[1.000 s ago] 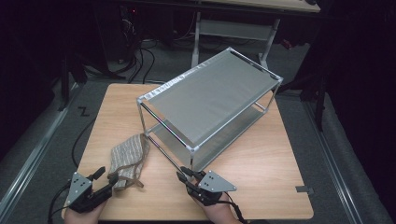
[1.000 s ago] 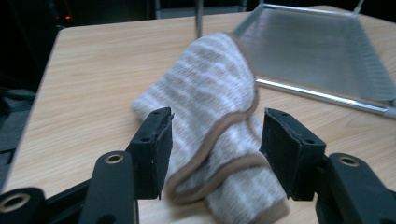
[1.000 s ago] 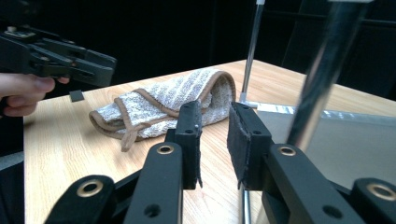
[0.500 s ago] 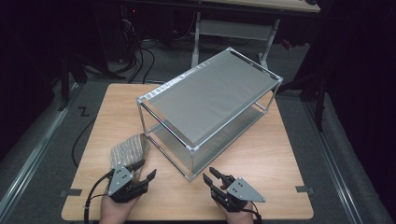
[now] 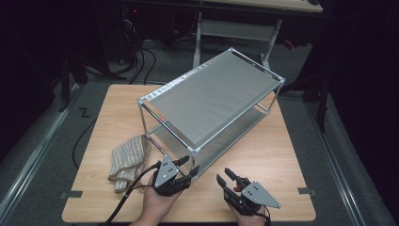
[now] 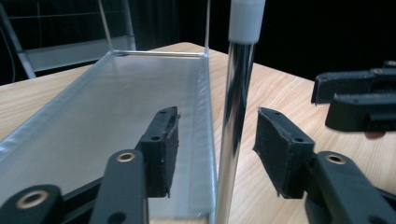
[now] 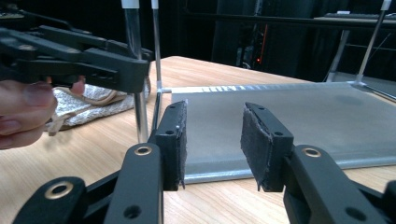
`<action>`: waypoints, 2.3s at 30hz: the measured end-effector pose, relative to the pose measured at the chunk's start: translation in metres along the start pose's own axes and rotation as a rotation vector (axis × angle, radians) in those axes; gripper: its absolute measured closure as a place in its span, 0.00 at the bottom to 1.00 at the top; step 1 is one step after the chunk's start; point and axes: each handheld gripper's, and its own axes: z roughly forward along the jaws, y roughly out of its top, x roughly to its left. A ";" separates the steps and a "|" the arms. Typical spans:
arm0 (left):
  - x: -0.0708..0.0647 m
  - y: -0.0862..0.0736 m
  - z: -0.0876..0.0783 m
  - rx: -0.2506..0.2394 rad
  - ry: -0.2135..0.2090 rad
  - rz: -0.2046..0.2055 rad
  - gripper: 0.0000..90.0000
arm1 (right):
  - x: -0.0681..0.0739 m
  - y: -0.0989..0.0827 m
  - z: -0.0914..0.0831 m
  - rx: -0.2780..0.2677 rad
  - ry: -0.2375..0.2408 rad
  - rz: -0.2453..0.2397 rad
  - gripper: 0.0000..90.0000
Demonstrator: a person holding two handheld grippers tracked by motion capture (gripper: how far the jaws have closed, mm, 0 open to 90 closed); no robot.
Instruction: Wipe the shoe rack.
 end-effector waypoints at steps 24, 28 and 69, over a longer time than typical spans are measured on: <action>0.028 -0.022 -0.073 -0.035 0.058 -0.003 0.89 | -0.015 0.001 0.006 0.014 -0.097 -0.003 0.64; 0.037 -0.028 -0.097 -0.030 0.066 -0.006 0.89 | -0.025 0.006 0.005 0.010 -0.147 -0.029 0.62; 0.061 -0.036 -0.126 -0.018 0.154 -0.038 0.89 | -0.195 0.039 0.076 0.117 -0.520 0.098 0.81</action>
